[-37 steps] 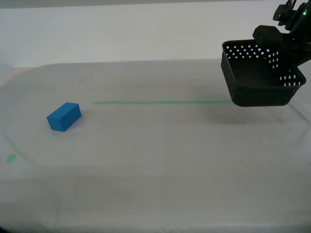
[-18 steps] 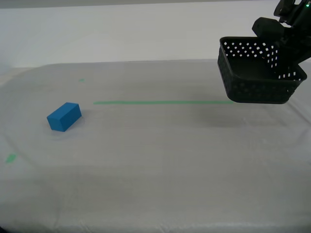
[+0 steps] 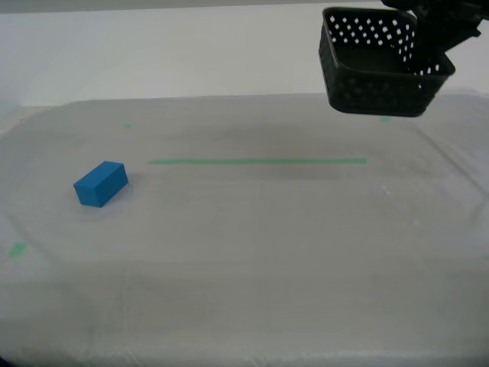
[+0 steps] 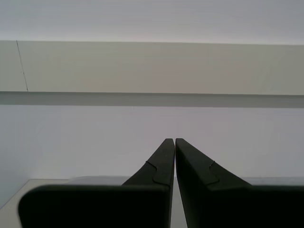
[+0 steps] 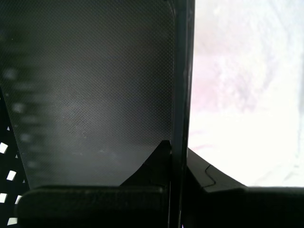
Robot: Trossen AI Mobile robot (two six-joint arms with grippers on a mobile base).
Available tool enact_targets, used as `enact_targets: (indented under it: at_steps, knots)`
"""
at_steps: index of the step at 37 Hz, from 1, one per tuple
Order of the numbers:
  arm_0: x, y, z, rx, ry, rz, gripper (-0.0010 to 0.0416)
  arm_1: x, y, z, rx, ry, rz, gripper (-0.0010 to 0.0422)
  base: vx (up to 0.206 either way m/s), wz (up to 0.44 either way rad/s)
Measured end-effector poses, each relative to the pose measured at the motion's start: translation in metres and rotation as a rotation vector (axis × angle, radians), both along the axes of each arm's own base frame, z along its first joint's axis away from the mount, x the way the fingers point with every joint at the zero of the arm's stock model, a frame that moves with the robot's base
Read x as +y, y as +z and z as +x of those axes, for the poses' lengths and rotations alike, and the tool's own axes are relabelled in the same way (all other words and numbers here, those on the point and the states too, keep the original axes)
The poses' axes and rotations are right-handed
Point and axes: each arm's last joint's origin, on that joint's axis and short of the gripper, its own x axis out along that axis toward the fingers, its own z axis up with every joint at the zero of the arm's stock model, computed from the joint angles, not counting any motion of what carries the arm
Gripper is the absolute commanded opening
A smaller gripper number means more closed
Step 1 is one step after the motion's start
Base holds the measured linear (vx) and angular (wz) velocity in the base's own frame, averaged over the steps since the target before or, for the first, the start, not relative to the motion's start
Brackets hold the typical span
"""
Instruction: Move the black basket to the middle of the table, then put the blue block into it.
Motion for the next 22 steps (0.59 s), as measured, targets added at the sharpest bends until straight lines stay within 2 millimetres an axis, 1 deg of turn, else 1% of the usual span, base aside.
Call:
enact_targets:
  at_steps: [6,12,17,22]
  knots:
    - [0.013,0.017,0.0,-0.002,0.026,0.007,-0.0001,0.0,0.0,0.0,0.0,0.0,0.0,0.0,0.0,0.0]
    - [0.021,0.035,-0.001,-0.027,0.025,0.027,-0.0001,0.0,0.0,0.0,0.0,0.0,0.0,0.0,0.0,0.0]
    - [0.024,0.043,0.0,-0.04,0.008,0.044,-0.0001,0.0,0.0,0.0,0.0,0.0,0.0,0.0,0.0,0.0]
    - [0.025,0.047,0.0,-0.045,-0.015,0.058,-0.0001,0.0,0.0,0.0,0.0,0.0,0.0,0.0,0.0,0.0]
